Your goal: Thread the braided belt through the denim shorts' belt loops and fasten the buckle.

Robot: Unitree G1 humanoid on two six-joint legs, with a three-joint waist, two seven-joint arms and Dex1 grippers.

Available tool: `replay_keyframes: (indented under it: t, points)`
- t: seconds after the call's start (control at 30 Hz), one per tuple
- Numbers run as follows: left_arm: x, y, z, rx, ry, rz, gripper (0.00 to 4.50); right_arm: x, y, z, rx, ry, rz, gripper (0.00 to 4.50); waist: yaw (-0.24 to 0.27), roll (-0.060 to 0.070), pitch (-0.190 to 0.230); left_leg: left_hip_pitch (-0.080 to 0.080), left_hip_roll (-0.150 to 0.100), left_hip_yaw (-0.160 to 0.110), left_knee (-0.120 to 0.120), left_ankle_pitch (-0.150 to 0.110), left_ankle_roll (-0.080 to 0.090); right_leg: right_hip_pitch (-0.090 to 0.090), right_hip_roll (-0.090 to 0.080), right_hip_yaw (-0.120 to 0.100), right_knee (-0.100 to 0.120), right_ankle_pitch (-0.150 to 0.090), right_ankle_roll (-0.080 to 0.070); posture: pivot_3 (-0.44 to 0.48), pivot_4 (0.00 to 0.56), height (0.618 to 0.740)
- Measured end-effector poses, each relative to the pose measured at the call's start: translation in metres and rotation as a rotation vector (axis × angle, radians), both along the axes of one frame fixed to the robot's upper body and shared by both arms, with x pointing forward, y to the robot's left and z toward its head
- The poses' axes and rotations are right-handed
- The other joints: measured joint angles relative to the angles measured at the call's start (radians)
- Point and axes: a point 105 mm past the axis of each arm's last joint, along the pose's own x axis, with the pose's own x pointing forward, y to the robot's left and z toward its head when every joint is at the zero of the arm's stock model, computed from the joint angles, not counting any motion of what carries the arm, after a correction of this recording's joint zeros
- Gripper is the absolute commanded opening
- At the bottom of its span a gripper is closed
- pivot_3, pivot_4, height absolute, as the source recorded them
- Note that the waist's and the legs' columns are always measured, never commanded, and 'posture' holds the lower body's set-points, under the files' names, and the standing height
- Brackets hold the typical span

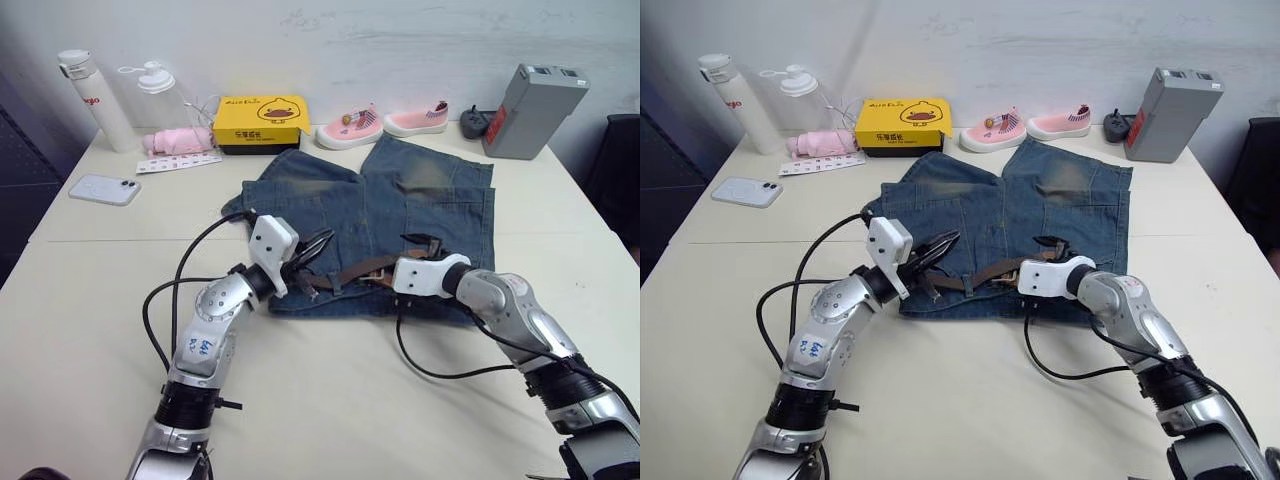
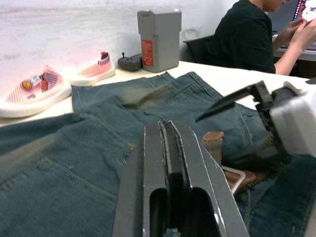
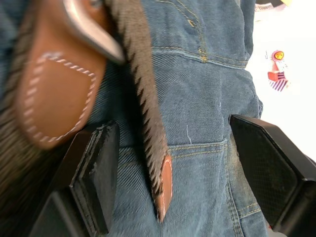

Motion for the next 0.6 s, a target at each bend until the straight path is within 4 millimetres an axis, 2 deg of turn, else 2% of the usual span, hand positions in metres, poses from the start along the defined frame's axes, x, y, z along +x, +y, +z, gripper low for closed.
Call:
replay_keyframes:
  t: [0.07,0.23,0.27,0.43,0.6]
  points:
    - [-0.001,0.000,-0.001,0.000,0.009,0.004,0.00,0.003,-0.002,-0.005,0.008,0.022,-0.017,2.69,0.002,0.000,0.000,0.000,0.000,-0.001,0.001,0.000,0.000,0.000,0.000,0.000,0.000,0.000,0.000,0.000,0.150,0.683]
    - [-0.001,0.000,-0.001,0.000,0.010,0.007,0.00,0.001,-0.005,-0.016,0.035,0.080,-0.049,0.25,0.001,0.000,0.000,0.000,0.000,-0.001,0.001,0.000,0.000,0.000,0.000,0.000,0.001,0.000,0.000,0.000,0.150,0.683]
    - [-0.002,0.000,0.000,0.000,0.010,0.007,0.00,0.001,-0.005,-0.016,0.043,0.081,-0.050,0.06,0.000,0.000,0.000,0.000,0.000,0.000,0.001,0.000,0.000,0.000,0.000,0.000,0.001,0.000,0.000,0.000,0.150,0.683]
    - [-0.004,0.001,0.000,0.030,-0.006,-0.010,0.00,-0.003,-0.003,-0.014,0.060,0.085,-0.062,0.06,0.000,0.000,0.000,-0.001,0.000,0.000,0.001,0.000,0.000,0.000,0.000,0.000,0.001,0.000,0.000,0.000,0.150,0.683]
    - [-0.007,0.001,0.000,0.073,-0.025,-0.035,0.00,-0.011,0.012,-0.002,0.099,0.090,-0.053,0.06,-0.001,0.001,0.000,-0.001,0.000,0.000,0.001,0.000,0.000,-0.001,0.000,0.000,0.001,0.000,0.000,0.000,0.150,0.683]
